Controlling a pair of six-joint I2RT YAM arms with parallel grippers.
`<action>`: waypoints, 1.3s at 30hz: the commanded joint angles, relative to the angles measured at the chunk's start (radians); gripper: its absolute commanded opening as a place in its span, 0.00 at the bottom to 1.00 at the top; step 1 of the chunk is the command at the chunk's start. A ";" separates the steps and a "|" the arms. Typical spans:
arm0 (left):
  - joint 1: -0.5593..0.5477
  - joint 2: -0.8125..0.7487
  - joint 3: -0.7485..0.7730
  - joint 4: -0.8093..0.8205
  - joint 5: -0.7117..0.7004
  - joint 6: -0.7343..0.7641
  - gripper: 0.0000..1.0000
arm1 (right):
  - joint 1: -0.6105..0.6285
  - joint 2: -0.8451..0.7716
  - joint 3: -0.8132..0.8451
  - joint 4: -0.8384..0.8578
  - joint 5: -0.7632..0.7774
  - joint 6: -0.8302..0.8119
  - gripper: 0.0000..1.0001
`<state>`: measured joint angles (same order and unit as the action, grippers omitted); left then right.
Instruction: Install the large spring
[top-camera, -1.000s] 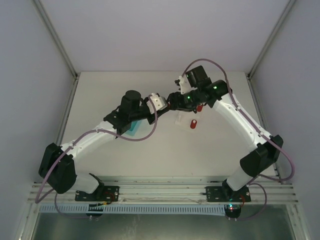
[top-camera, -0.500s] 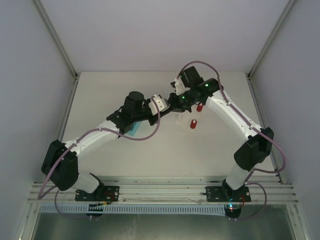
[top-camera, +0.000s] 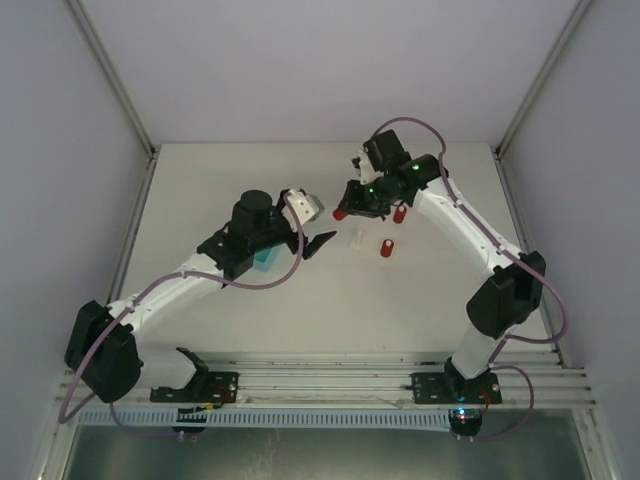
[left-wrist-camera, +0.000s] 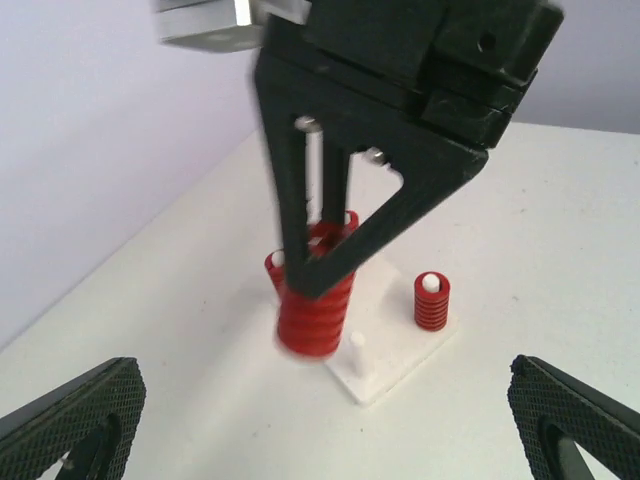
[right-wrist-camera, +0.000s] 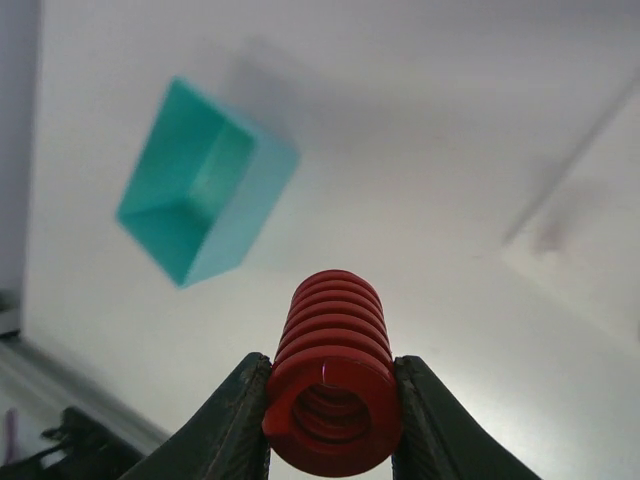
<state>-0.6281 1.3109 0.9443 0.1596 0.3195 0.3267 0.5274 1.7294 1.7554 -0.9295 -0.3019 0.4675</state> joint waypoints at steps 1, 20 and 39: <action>0.012 -0.039 -0.016 -0.113 -0.070 -0.102 0.99 | -0.043 -0.013 -0.032 -0.057 0.161 -0.037 0.00; 0.240 -0.169 -0.090 -0.171 -0.160 -0.432 0.99 | -0.044 0.115 -0.073 -0.033 0.296 -0.056 0.00; 0.258 -0.192 -0.107 -0.167 -0.190 -0.441 0.99 | -0.032 0.225 -0.084 0.010 0.267 -0.062 0.01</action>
<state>-0.3786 1.1366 0.8455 -0.0067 0.1474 -0.1036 0.4885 1.9240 1.6802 -0.9348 -0.0360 0.4149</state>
